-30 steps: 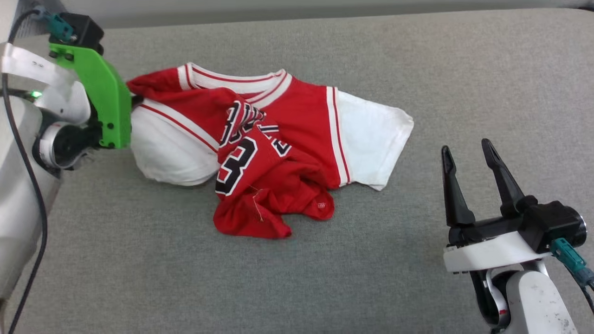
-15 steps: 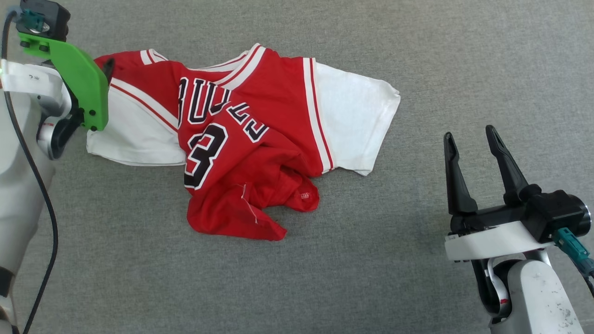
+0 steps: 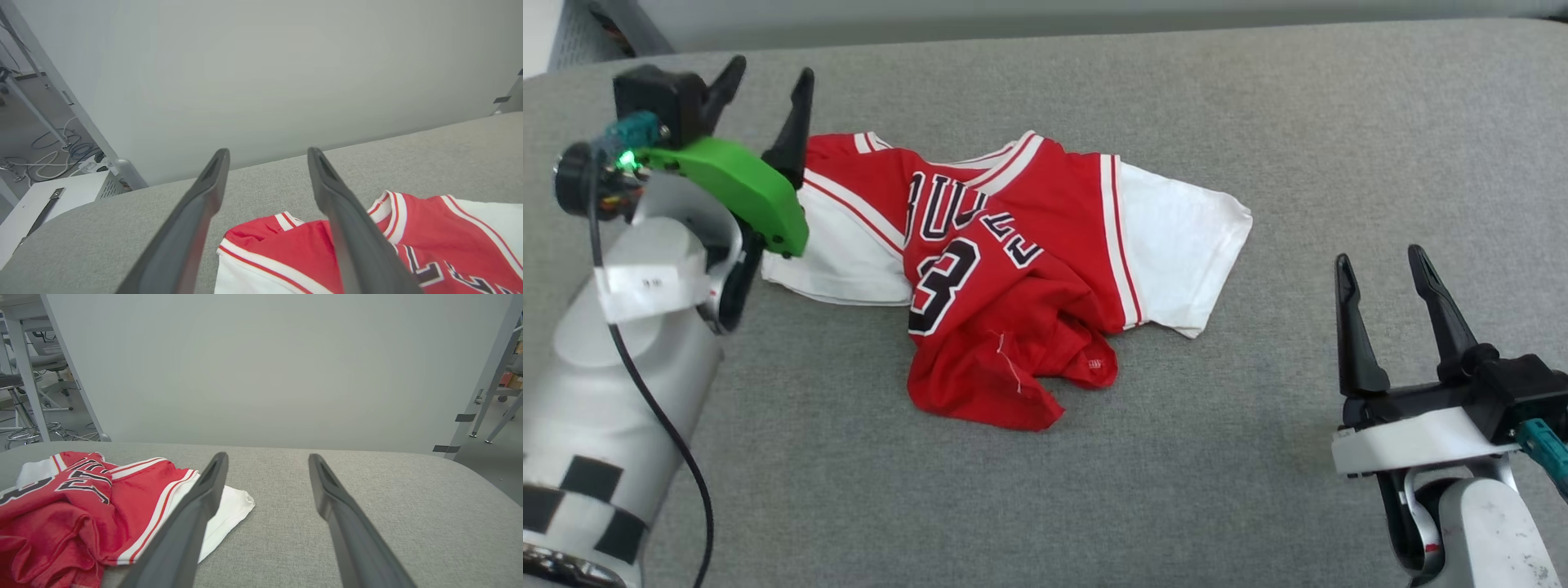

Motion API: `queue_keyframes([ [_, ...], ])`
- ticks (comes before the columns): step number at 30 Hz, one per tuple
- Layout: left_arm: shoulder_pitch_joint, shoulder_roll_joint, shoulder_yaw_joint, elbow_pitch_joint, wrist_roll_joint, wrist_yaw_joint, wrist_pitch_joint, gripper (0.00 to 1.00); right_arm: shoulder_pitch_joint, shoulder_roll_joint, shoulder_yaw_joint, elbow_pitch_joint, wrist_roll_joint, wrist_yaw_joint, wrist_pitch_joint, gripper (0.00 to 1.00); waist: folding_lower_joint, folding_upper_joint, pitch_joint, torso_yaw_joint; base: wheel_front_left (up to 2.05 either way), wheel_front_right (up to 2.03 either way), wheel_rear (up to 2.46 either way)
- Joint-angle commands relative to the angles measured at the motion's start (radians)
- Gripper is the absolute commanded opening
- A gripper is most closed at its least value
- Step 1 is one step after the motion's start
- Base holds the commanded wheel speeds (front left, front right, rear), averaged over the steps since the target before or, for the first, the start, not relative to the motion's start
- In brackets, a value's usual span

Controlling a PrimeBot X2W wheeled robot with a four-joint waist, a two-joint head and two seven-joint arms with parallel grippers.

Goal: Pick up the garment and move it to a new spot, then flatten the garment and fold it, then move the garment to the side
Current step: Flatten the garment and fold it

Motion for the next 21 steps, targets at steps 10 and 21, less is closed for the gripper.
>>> queue_keyframes([
  [10,0.385,-0.06,0.202,-0.458,0.131,0.16,-0.043,1.0,0.071,-0.012,-0.049,-0.009,-0.009,-0.001,-0.009,1.0,-0.0001,0.0,-0.15,0.099,0.0,0.0,0.0],
  [21,0.773,-0.203,0.392,-0.707,0.299,0.102,-0.043,1.0,0.117,-0.007,-0.052,-0.017,-0.002,-0.001,-0.009,1.0,-0.0001,0.0,-0.186,0.093,0.0,0.0,0.0],
])
